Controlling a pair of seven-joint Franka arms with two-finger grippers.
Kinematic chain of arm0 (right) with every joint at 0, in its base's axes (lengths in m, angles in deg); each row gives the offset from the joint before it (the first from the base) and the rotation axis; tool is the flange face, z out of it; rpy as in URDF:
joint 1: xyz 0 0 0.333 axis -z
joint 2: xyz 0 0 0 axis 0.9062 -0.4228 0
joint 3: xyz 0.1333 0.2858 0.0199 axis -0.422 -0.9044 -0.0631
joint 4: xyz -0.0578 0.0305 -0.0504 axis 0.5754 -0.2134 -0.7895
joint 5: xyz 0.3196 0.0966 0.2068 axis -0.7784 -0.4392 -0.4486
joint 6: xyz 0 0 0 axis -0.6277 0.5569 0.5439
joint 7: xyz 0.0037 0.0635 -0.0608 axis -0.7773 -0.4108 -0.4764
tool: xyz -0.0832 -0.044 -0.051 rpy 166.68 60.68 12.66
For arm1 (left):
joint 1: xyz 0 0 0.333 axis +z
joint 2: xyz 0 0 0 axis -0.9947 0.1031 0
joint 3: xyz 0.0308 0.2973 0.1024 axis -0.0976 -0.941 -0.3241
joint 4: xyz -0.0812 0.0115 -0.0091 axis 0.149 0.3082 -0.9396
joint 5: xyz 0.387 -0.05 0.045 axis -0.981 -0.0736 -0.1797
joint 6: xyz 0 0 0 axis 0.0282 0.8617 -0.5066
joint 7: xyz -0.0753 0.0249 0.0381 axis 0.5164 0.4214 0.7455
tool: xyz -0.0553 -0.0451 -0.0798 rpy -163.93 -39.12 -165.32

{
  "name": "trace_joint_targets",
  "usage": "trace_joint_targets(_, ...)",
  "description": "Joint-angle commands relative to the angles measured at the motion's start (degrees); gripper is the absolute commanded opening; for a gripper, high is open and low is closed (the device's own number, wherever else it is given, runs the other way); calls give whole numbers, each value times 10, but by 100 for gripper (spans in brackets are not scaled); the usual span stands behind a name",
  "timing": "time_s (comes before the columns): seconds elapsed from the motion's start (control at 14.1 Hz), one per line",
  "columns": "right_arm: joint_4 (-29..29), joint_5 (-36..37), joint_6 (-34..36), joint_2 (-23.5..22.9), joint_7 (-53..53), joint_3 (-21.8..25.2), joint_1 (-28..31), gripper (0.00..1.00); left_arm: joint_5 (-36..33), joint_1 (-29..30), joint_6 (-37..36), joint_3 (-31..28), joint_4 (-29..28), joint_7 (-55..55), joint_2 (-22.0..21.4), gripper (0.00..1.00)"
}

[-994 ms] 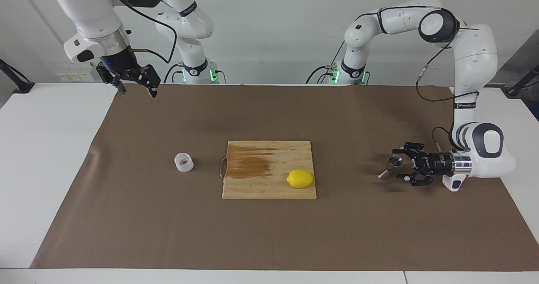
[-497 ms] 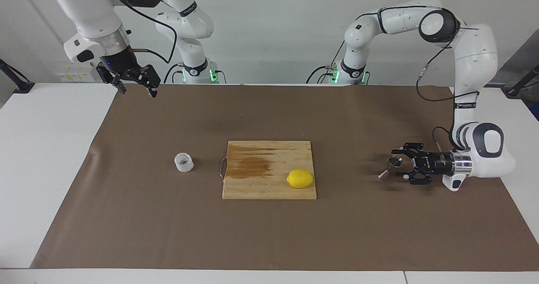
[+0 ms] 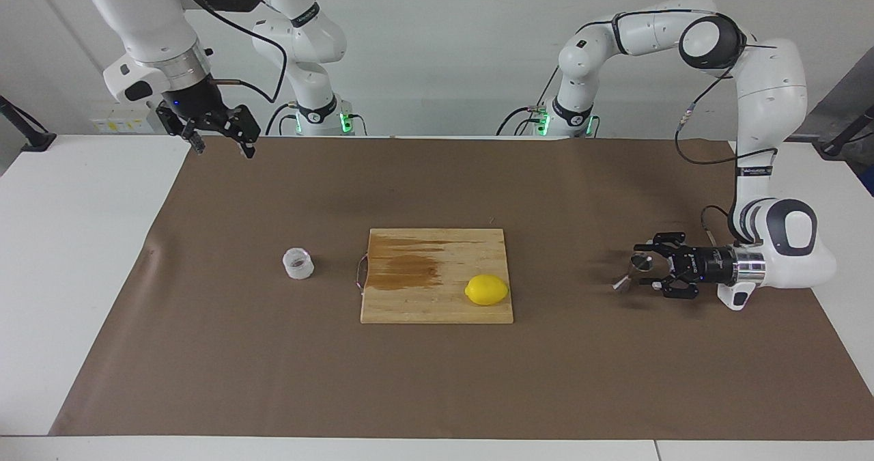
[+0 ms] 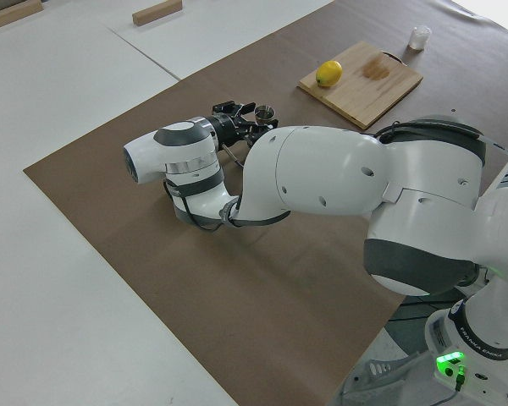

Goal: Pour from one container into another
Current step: 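Move the left gripper onto the small dark cup and close it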

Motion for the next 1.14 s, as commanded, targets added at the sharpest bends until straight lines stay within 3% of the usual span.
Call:
trace_joint_targets(0.0,0,-3,6,4,-10,-3,7,100,-3,12,-3,10,-3,5,6,81)
trace_joint_targets(1.06,0,-3,6,3,-10,-3,7,100,-3,12,0,10,-3,5,5,67)
